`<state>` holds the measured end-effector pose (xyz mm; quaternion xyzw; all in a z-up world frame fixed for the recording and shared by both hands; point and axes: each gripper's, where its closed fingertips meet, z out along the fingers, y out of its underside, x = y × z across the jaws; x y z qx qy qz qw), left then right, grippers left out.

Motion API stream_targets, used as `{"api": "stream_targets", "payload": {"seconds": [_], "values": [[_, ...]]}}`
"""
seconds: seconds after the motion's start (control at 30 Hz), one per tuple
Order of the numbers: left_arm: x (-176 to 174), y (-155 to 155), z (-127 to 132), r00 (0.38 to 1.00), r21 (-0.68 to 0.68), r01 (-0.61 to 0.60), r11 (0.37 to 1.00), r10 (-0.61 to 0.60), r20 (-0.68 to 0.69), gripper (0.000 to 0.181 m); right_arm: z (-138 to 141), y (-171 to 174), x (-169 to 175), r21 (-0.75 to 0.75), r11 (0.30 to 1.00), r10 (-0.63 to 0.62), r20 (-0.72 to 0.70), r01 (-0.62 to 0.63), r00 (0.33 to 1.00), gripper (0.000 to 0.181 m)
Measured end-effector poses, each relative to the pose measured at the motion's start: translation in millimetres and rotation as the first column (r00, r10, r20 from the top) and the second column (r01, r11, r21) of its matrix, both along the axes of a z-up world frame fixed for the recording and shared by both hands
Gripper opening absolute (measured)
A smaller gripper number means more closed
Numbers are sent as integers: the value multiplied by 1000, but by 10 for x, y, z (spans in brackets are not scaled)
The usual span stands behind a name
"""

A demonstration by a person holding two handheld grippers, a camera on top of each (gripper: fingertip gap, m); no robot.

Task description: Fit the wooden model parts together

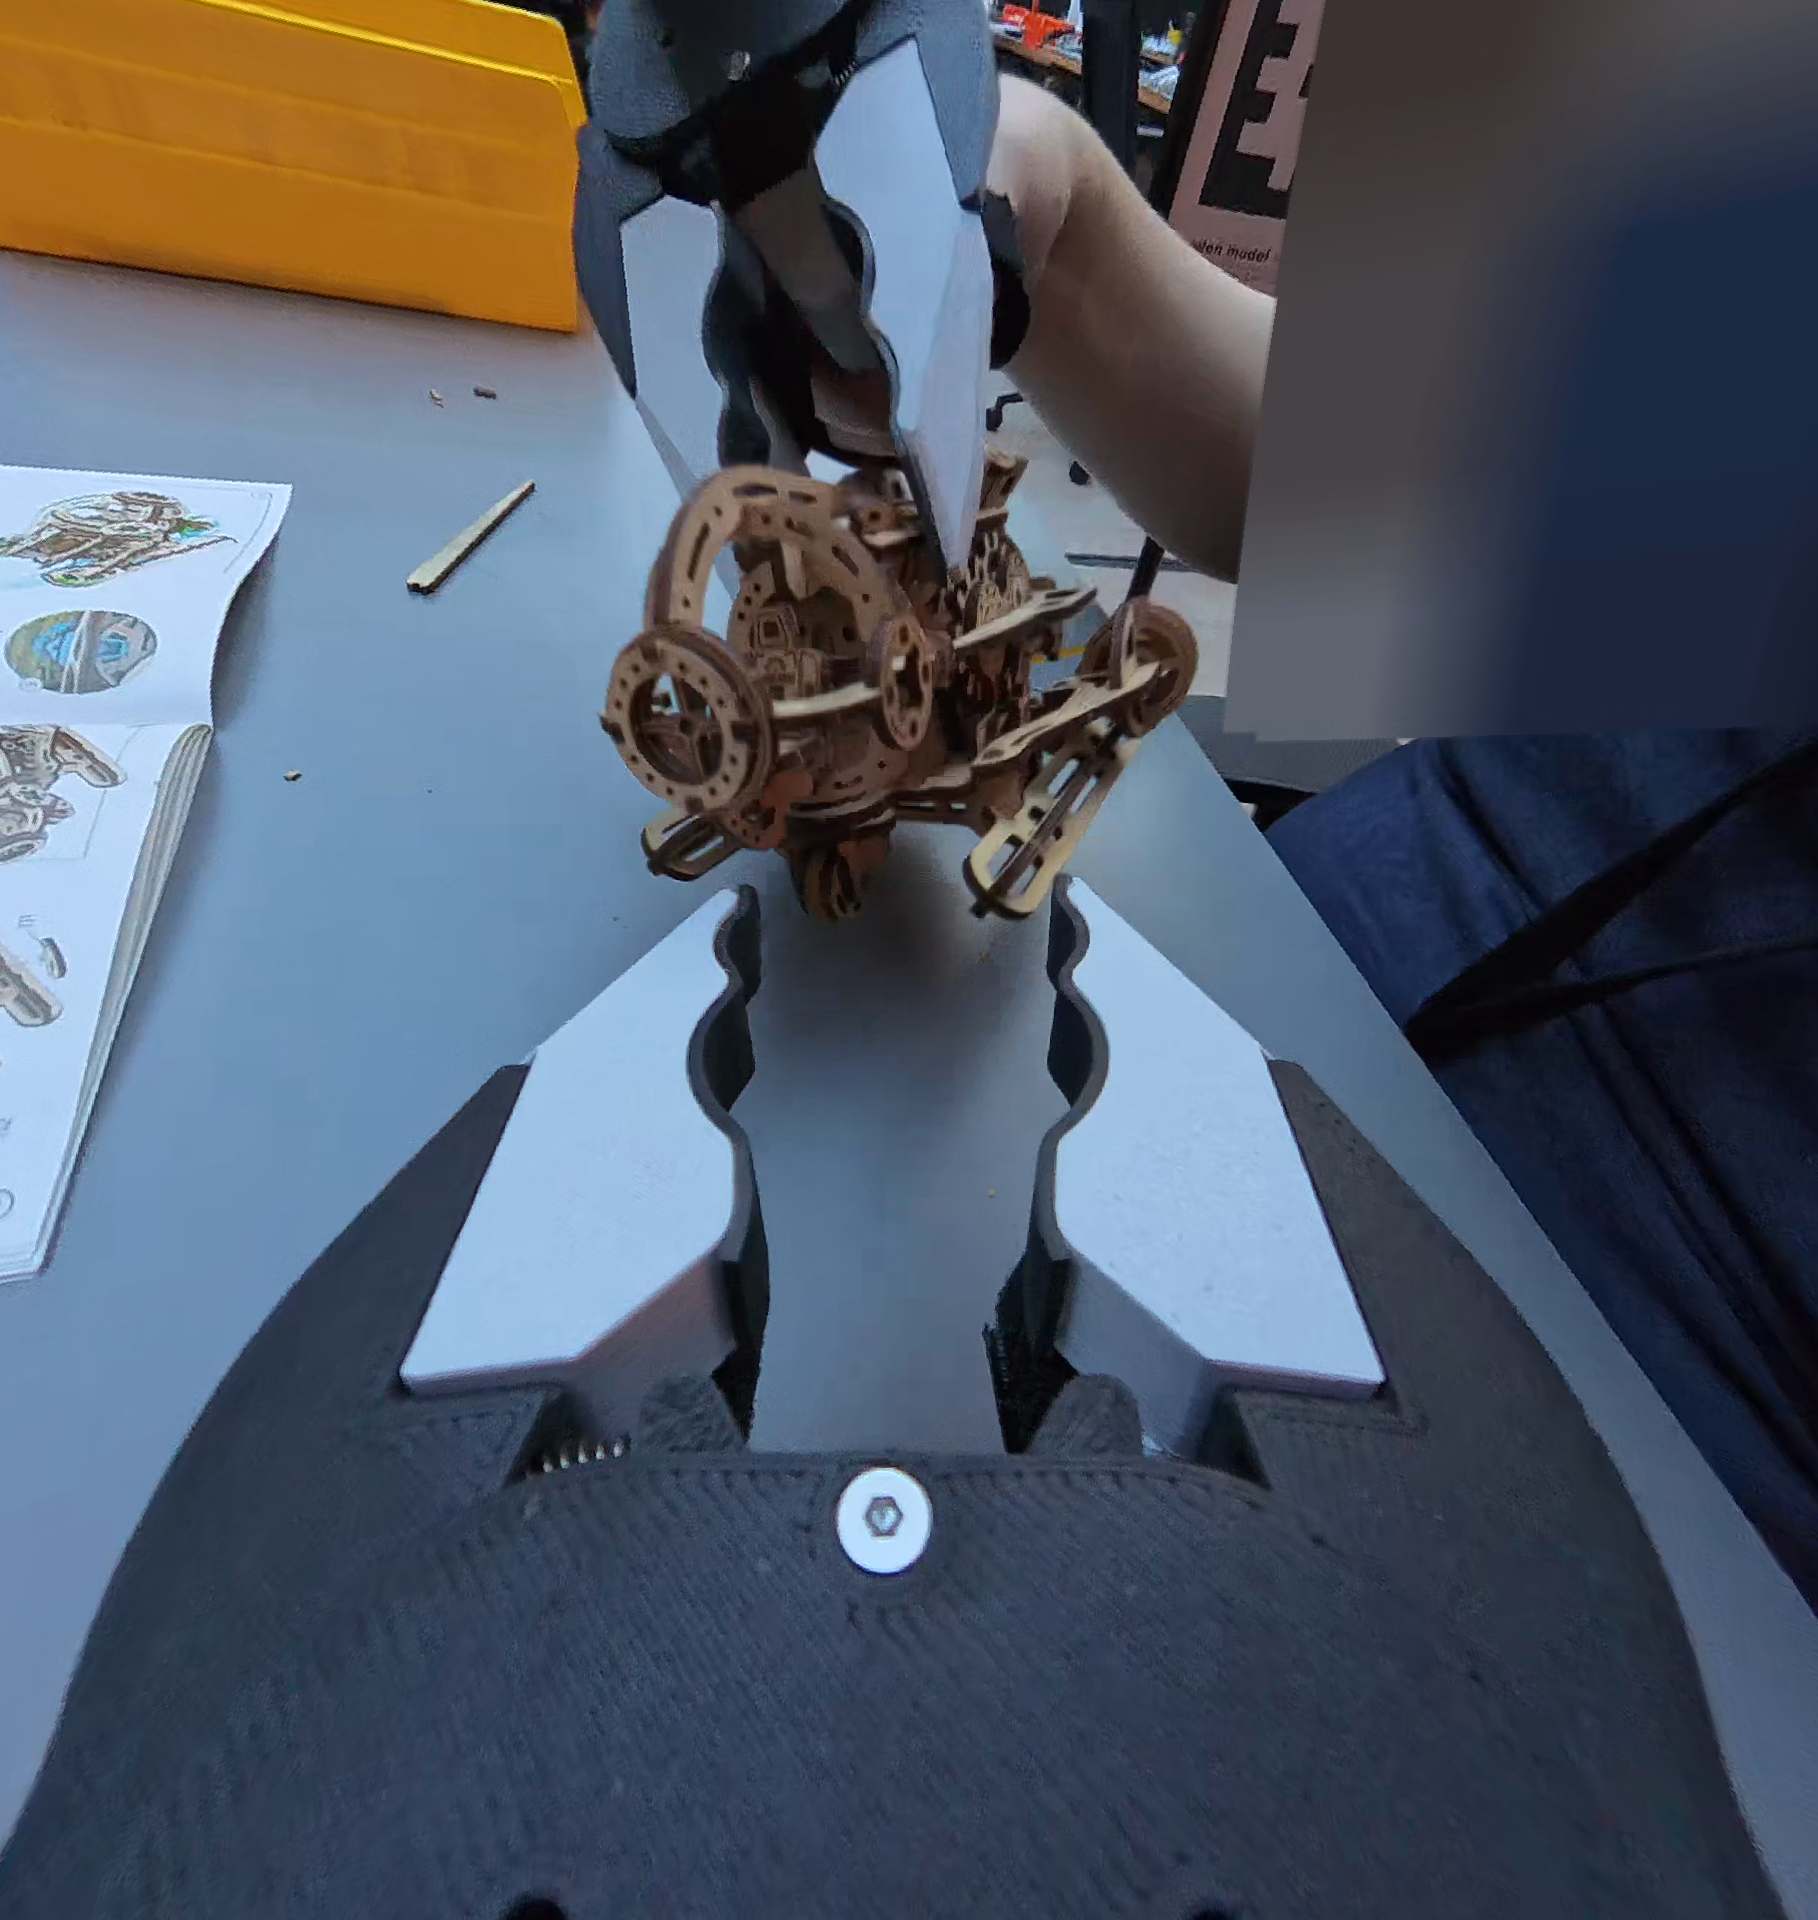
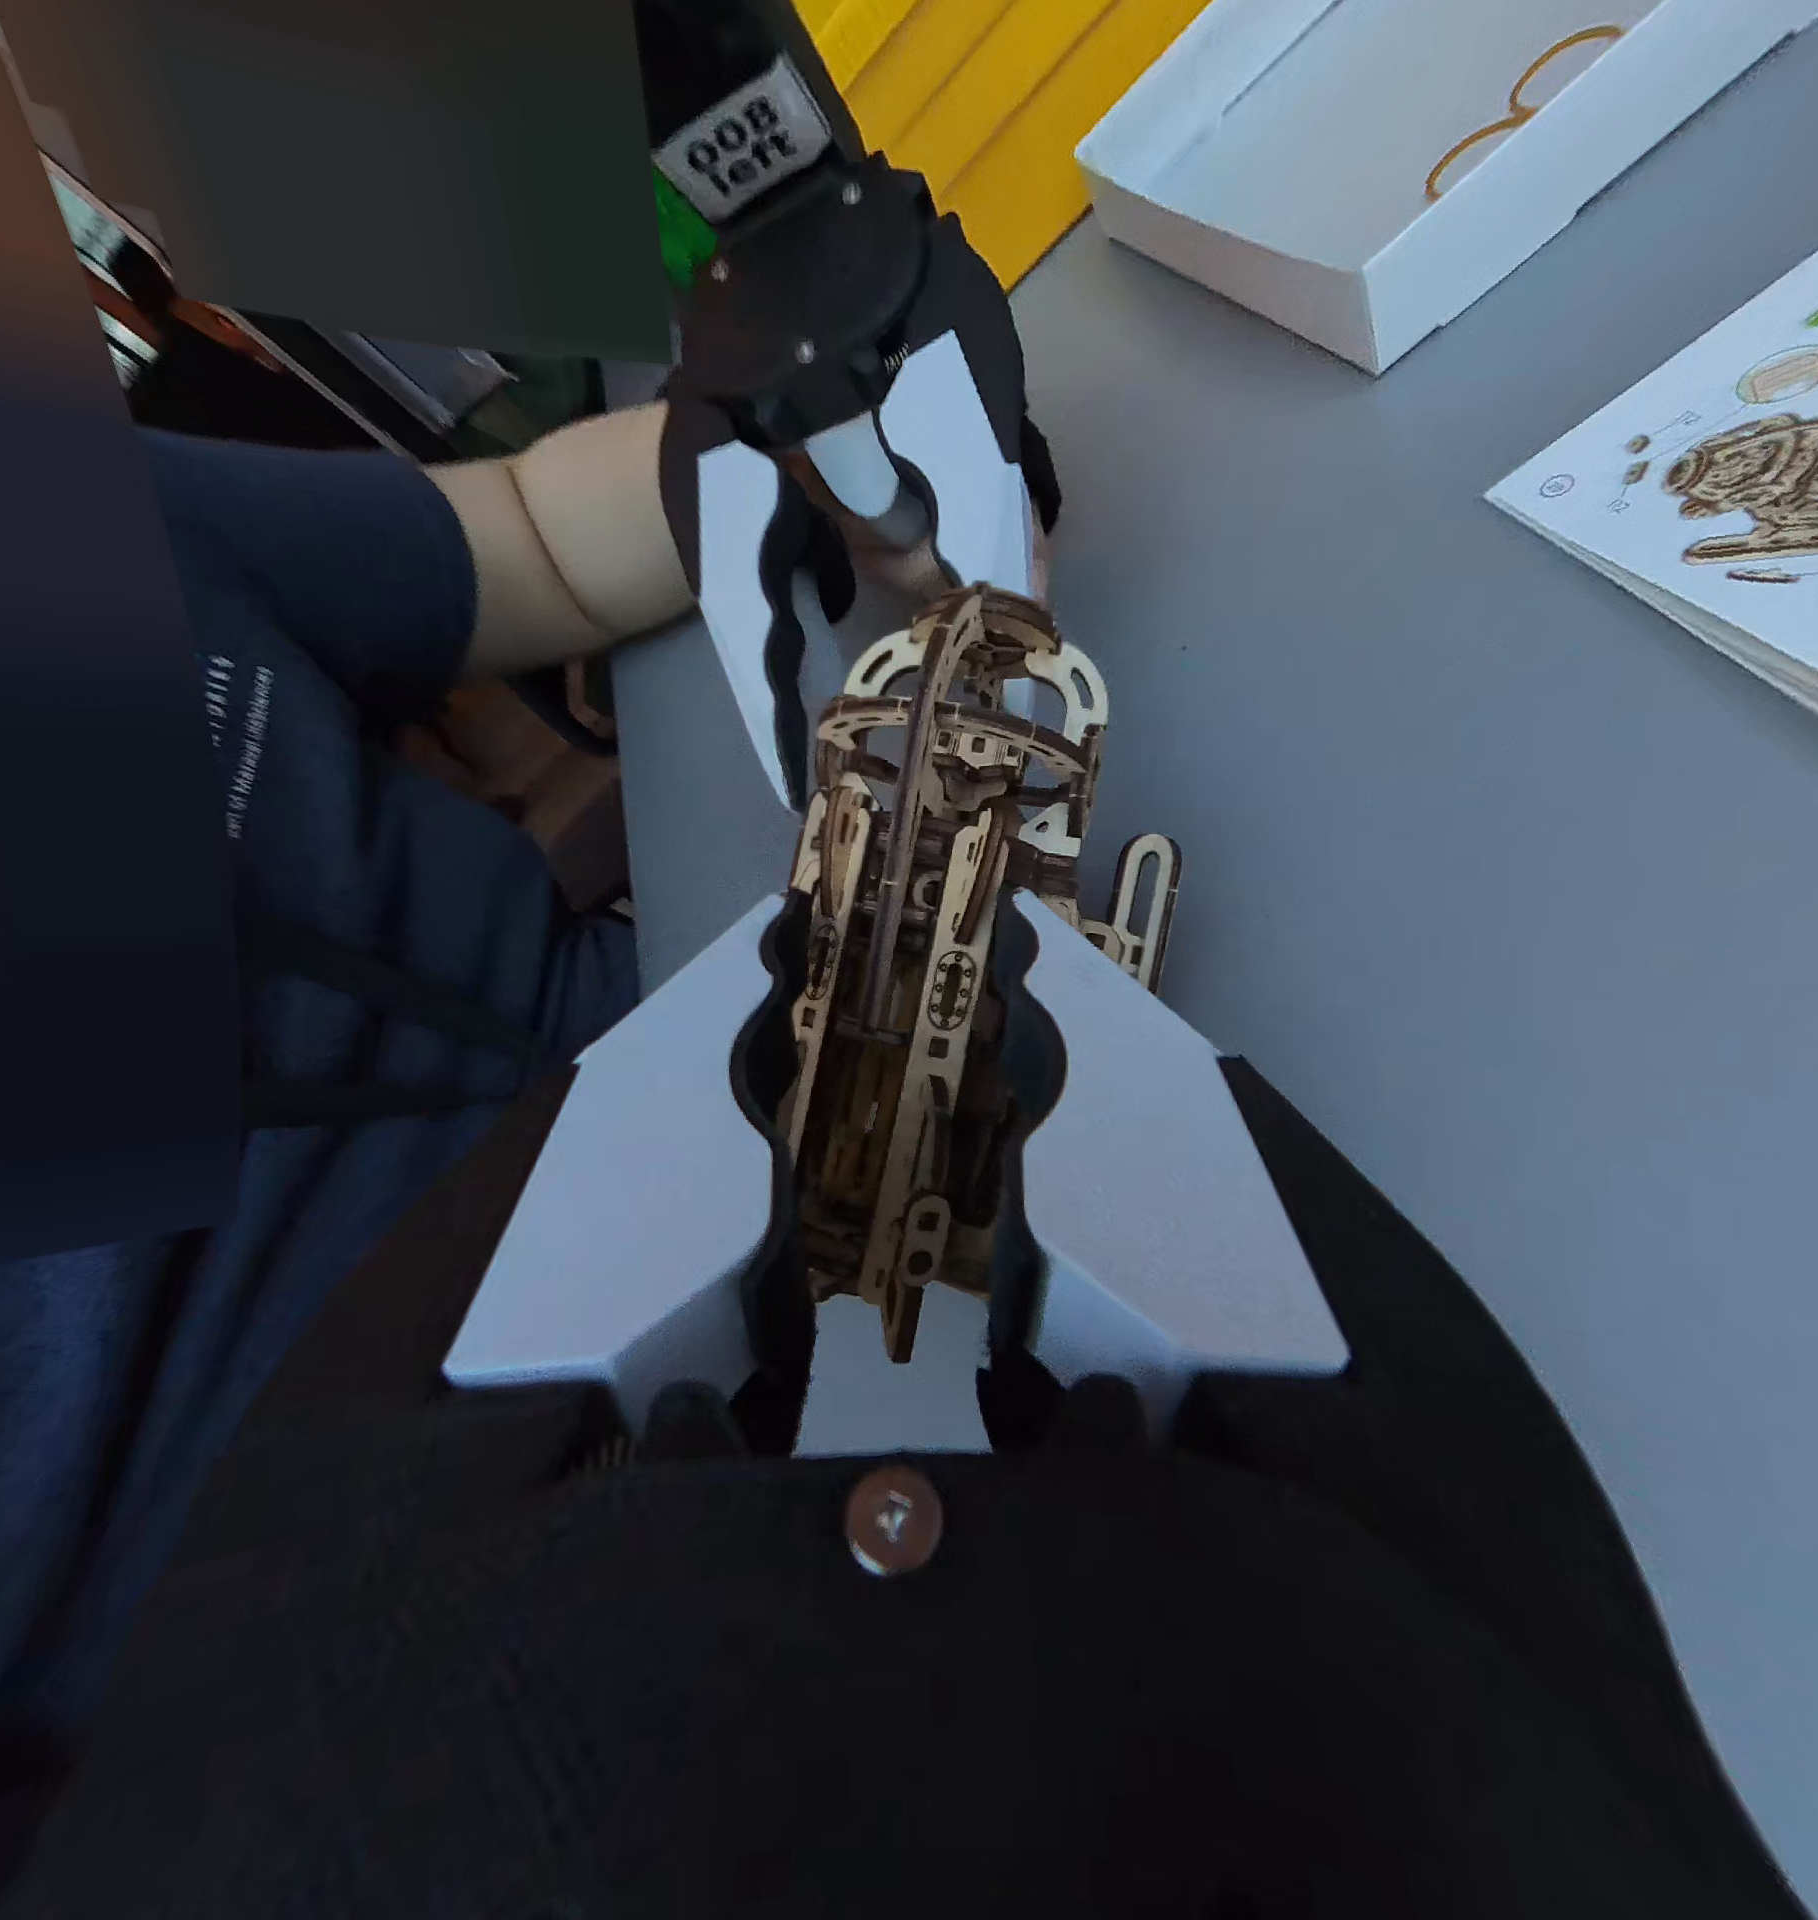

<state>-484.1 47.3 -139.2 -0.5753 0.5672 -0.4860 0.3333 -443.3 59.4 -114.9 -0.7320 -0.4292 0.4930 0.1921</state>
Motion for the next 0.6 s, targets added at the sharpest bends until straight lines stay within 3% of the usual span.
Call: {"api": "stream_targets", "payload": {"seconds": [0.13, 0.27, 0.47, 0.6], "values": [[-209, -41, 52, 999, -30, -34, 999, 35, 17, 52, -174, -162, -95, 137, 985, 76, 180, -101, 981, 27], [-346, -22, 71, 996, -22, -85, 996, 86, 37, 53, -165, -239, -207, 194, 970, 103, 212, -145, 972, 28], [-292, -57, 63, 995, -21, -87, 996, 88, 41, 57, 0, -200, -208, 305, 948, 30, 194, -89, 981, 38], [-272, -57, -30, 996, 12, -94, 995, 94, -2, 57, 84, -139, 42, 430, 903, -58, 150, -13, 987, 49]]}}
